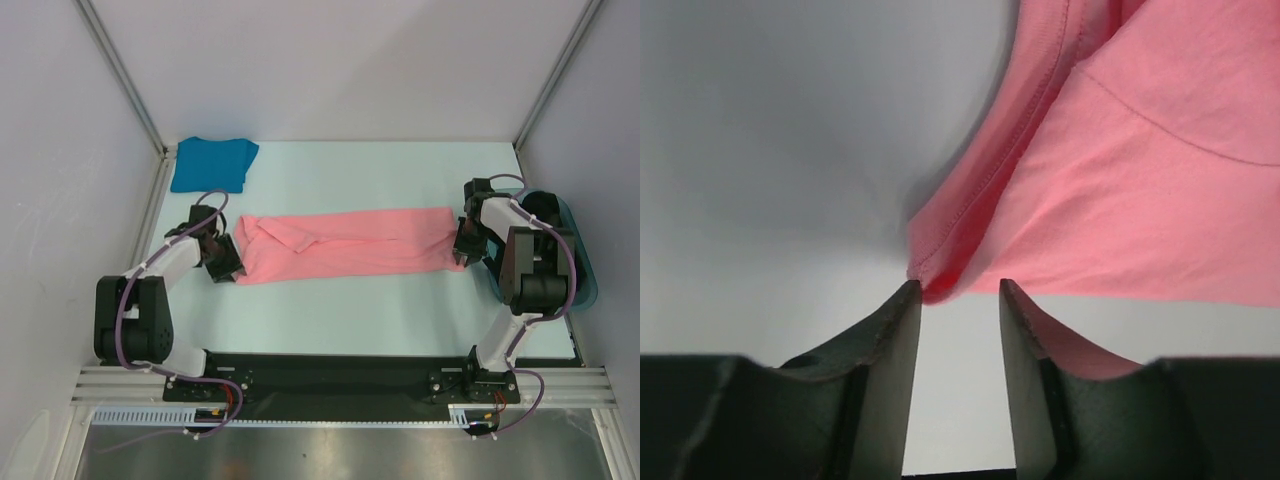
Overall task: Fold and stack the t-shirts
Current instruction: Fold the tshirt
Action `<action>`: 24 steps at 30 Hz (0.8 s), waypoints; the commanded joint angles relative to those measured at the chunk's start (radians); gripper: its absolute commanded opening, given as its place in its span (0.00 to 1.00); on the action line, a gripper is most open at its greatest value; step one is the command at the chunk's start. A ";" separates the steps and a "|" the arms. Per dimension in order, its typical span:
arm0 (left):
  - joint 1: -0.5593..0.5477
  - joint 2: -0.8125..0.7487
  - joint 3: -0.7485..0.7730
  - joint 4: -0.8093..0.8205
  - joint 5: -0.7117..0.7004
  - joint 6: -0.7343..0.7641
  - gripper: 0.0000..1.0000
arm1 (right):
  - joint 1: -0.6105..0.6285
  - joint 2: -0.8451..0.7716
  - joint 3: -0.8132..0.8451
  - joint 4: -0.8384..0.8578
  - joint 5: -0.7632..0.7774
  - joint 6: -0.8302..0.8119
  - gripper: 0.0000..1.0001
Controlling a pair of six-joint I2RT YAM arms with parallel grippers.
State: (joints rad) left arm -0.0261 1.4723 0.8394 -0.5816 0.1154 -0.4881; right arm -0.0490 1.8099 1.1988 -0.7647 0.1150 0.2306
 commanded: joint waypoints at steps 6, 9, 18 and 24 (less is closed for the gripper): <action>-0.011 0.051 -0.007 0.022 0.024 0.005 0.13 | -0.005 0.002 -0.005 -0.001 0.038 -0.014 0.12; -0.011 0.062 0.001 -0.003 -0.006 0.009 0.00 | 0.000 -0.017 -0.016 -0.007 0.083 -0.016 0.00; -0.009 0.039 0.023 -0.063 -0.089 0.022 0.00 | 0.046 -0.067 -0.079 -0.022 0.164 0.004 0.00; -0.008 0.011 0.007 -0.072 -0.112 0.020 0.00 | 0.066 -0.064 -0.074 -0.034 0.201 0.006 0.00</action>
State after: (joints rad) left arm -0.0307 1.5238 0.8345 -0.6231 0.0502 -0.4873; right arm 0.0189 1.7756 1.1229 -0.7765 0.2623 0.2317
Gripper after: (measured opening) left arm 0.006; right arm 0.009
